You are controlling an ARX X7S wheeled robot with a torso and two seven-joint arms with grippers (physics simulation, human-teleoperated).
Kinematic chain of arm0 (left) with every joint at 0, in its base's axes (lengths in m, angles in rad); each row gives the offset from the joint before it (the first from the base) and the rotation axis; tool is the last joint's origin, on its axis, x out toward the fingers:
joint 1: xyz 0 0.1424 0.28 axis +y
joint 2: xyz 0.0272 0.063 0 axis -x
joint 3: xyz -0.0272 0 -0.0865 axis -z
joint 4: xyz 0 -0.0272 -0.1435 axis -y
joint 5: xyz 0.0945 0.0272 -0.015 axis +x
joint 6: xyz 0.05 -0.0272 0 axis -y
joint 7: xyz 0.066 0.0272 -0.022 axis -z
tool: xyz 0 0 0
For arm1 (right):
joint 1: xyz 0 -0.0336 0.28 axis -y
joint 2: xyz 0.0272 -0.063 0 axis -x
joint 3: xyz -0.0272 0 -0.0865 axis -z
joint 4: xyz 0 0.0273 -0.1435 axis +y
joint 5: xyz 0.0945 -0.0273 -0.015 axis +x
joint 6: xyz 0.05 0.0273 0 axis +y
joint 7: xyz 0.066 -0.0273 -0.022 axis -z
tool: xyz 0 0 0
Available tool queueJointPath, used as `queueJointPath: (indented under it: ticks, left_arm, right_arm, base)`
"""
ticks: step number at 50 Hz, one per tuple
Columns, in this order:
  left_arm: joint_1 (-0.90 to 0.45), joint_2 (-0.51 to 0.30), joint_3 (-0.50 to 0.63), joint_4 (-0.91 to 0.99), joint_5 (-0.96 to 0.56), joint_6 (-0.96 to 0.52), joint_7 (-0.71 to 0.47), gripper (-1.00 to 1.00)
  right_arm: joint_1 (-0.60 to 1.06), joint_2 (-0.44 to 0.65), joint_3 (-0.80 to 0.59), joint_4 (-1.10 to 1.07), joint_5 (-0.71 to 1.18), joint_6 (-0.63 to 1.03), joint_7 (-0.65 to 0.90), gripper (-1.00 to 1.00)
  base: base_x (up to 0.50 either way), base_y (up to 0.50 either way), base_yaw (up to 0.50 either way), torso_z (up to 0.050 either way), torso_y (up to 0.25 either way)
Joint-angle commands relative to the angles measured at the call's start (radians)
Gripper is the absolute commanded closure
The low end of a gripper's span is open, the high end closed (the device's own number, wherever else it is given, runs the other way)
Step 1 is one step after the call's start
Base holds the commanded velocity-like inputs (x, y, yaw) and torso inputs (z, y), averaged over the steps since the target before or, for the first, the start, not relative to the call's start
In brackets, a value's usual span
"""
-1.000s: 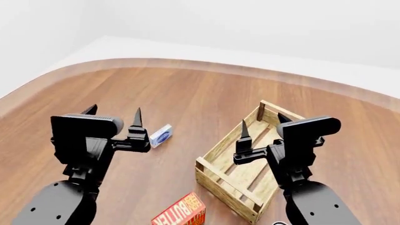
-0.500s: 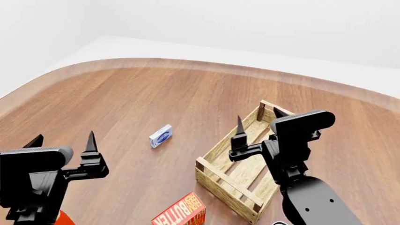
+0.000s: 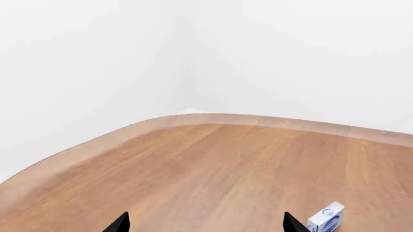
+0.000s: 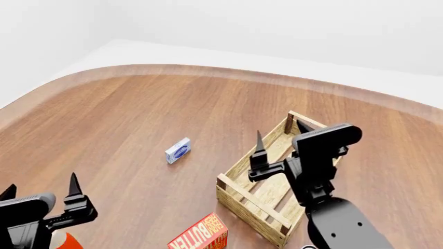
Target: Pick up the ketchup, and put it in the wooden tray.
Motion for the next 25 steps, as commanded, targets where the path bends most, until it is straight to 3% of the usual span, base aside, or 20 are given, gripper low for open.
queueJointPath:
  ticks: [1,25]
  left_arm:
    - [0.041,0.026,-0.008,-0.071,0.026,0.078,0.009,-1.0]
    - [0.071,0.054,0.015,-0.252,0.069,0.202,0.037,-1.0]
  right_arm:
    - [-0.006,0.007,-0.013,-0.015,-0.004,0.005,0.006,-1.0]
    - [0.006,0.013,-0.037,-0.033,-0.009,0.032,0.02,-1.0]
  base:
    - [0.0,0.0,0.0,0.0,0.0]
    - [0.0,0.0,0.0,0.0,0.0]
